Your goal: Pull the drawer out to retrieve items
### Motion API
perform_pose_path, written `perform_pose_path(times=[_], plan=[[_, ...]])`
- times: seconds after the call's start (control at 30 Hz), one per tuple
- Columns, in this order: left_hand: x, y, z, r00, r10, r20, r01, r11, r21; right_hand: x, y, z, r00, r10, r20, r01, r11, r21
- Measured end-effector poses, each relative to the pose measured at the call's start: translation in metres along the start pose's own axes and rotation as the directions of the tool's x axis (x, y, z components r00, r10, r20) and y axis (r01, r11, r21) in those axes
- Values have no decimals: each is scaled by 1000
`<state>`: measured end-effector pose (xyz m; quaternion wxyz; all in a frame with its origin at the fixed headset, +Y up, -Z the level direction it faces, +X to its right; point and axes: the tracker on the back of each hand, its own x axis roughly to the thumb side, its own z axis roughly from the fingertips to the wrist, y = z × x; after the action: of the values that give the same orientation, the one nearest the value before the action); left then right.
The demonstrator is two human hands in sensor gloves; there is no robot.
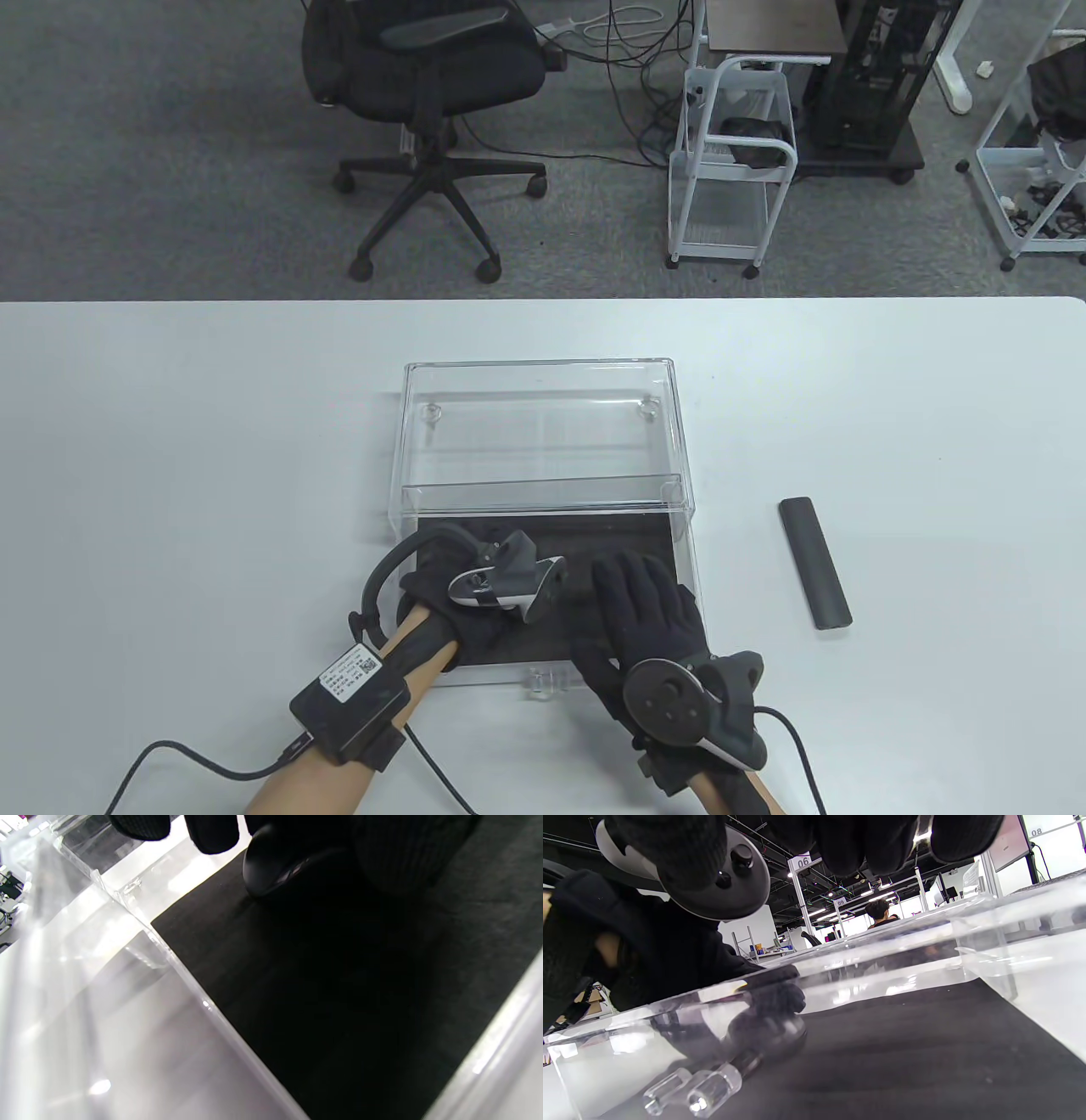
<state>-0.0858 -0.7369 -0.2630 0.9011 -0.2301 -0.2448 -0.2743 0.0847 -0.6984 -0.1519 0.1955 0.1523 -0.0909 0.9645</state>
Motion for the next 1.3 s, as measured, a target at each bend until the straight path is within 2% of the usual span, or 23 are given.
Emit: perform_pose_path(times=[0.13, 0.27, 0.37, 0.47, 0.57, 0.7, 0.87, 0.97, 1.07, 1.3], plan=[[2, 2, -5, 1000, -11, -6, 11, 1000, -14, 0, 2, -2, 1000, -3, -8, 3, 1000, 0], [8, -1, -12, 993, -98, -61, 93, 993, -79, -1, 3, -2, 1000, -7, -13, 7, 1000, -1], [10, -1, -11, 993, -105, -58, 102, 993, -65, -4, 2, -2, 1000, -13, -23, 12, 1000, -14], [9, 4, 3, 996, -81, -46, 83, 996, 40, -7, 0, -2, 999, -10, -33, 9, 999, -31], [7, 14, 24, 997, -60, -57, 65, 994, 88, -8, -2, -1, 1000, -7, -29, 5, 999, -44], [4, 27, 61, 997, 4, -71, 14, 969, 248, -4, -1, 2, 1000, -3, 4, 4, 999, -44], [9, 25, 102, 990, 136, -39, -101, 872, 479, 8, 8, 2, 994, 43, 103, -43, 999, -3], [17, 17, 119, 982, 184, -34, -126, 784, 607, 16, 11, 4, 984, 69, 163, -64, 997, -40], [25, 9, 128, 972, 235, -22, -158, 717, 679, 21, 12, 7, 977, 81, 198, -66, 995, -81], [40, -8, 135, 983, 174, -52, -72, 639, 766, 32, 13, 17, 938, 233, 255, -184, 962, -204]])
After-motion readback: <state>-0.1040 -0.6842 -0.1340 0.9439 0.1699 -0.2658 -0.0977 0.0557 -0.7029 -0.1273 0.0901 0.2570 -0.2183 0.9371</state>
